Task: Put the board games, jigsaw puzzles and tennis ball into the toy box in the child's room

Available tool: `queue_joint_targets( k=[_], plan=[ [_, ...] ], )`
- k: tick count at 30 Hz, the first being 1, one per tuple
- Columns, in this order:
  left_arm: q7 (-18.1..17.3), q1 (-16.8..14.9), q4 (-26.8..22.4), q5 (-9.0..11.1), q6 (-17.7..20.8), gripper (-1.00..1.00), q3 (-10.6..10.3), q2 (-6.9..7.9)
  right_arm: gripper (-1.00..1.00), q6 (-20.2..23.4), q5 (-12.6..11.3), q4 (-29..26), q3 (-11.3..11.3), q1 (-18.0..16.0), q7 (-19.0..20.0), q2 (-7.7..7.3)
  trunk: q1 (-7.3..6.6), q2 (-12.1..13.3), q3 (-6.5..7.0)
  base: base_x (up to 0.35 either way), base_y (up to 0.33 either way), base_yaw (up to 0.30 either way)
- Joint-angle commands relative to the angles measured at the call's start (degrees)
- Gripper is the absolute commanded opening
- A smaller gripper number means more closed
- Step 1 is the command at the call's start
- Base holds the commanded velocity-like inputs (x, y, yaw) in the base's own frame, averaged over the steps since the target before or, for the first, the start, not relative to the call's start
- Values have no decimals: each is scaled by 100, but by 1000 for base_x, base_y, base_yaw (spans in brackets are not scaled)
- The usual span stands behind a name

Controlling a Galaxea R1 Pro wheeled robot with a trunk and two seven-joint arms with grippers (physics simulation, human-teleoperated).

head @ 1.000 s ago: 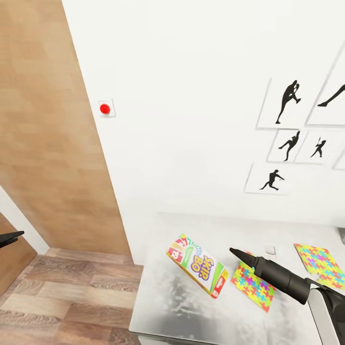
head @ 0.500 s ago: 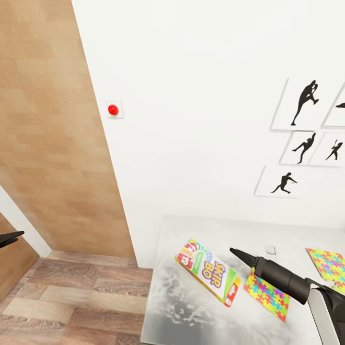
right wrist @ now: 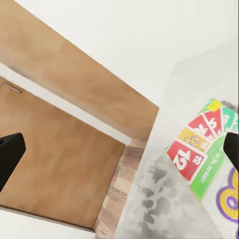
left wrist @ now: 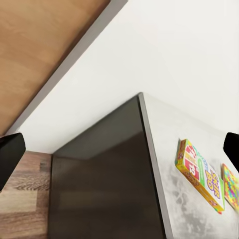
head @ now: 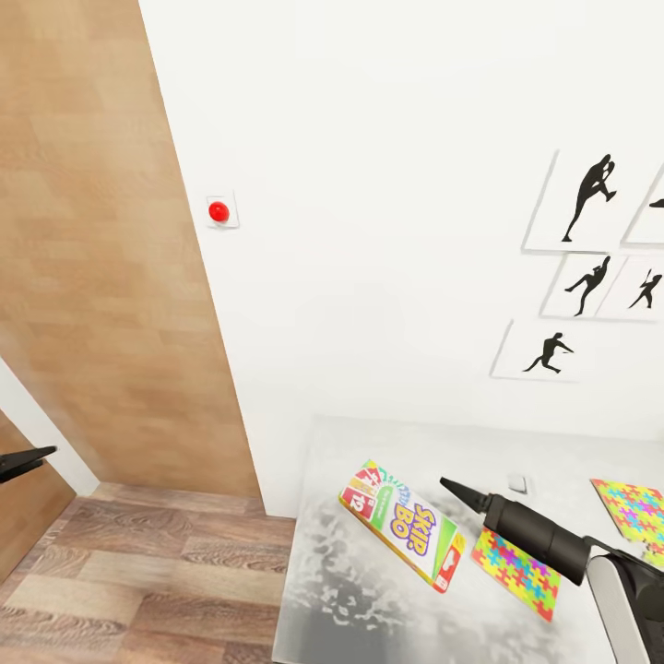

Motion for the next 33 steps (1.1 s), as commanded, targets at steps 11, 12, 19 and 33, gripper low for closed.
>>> queue_joint_targets(
  k=[11, 12, 19, 33],
  plan=[
    [-48, -10, -15, -78, 78, 100, -114, -196, 100, 227, -81, 160, 703, -194, -1858, 23, 3, -12, -12, 0, 0, 0],
    [-48, -10, -15, -78, 80, 100, -146, -207, 100, 299, -87, 186, 784, -301, -2003, 23, 3, -12, -12, 0, 0, 0],
    [-48, -11, -16, -93, 94, 100, -449, -360, 100, 959, -99, 570, 1085, -1253, -2894, 121, 3, -12, -12, 0, 0, 0],
    [443, -26, -13, -75, 128, 100, -621, -478, 100, 1150, -41, 2873, 1171, -3225, -5175, 727, 3, -12, -12, 0, 0, 0]
  ],
)
